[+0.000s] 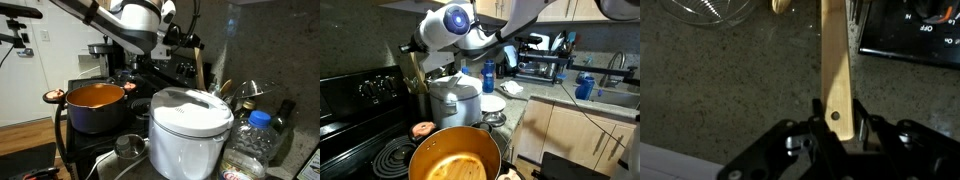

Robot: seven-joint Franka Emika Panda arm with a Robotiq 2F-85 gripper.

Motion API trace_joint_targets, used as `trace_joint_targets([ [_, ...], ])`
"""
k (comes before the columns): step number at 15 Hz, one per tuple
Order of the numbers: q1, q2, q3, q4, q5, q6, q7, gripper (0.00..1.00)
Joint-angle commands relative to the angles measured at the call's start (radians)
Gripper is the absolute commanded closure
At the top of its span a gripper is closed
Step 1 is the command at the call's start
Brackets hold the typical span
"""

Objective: Take the spatula and stir the pot, then put it back in the rack

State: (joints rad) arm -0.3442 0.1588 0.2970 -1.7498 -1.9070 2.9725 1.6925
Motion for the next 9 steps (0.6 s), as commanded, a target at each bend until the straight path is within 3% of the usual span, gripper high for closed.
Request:
trace_joint_targets([
  [1,0.004,0.025,0.001,0.000,-0.004,-0.029,0.011,0.92],
  [4,0.002,0.040,-0.003,0.000,0.009,-0.031,0.001,0.92],
  [5,0.001,0.042,-0.005,0.000,0.020,-0.028,-0.007,0.43],
  [7,0.001,0.043,-0.007,0.001,0.032,-0.029,-0.015,0.37],
  [9,0.001,0.039,-0.010,-0.004,0.071,-0.026,-0.043,0.22],
])
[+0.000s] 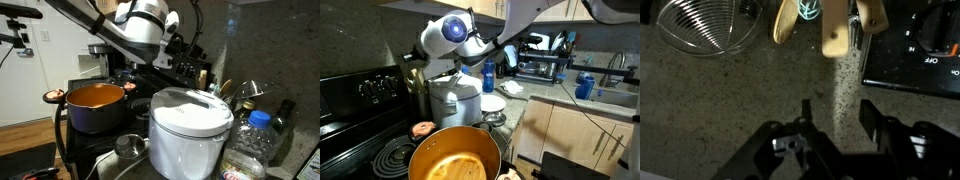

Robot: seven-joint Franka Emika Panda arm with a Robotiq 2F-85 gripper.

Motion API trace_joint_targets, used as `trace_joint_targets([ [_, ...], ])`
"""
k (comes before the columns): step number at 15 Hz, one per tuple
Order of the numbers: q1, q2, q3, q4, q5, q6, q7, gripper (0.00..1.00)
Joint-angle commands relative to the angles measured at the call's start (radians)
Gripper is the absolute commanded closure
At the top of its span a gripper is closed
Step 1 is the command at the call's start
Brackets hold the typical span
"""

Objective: Take the spatula and stir the pot, then put it back in the rack

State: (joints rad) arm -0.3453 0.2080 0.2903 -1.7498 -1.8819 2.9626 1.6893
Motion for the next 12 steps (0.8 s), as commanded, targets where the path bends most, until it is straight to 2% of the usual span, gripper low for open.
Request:
trace_joint_targets([
  [1,0.002,-0.013,-0.004,-0.008,0.085,-0.010,-0.068,0.14],
  [3,-0.004,-0.026,-0.001,-0.016,0.183,0.020,-0.137,0.01],
  [5,-0.012,-0.044,0.008,-0.039,0.330,0.049,-0.247,0.00],
  [7,-0.033,-0.076,0.035,-0.098,0.531,0.098,-0.407,0.00],
  [9,-0.066,-0.103,0.090,-0.169,0.722,0.130,-0.563,0.00],
  [12,-0.114,-0.143,0.190,-0.246,0.994,0.112,-0.784,0.00],
])
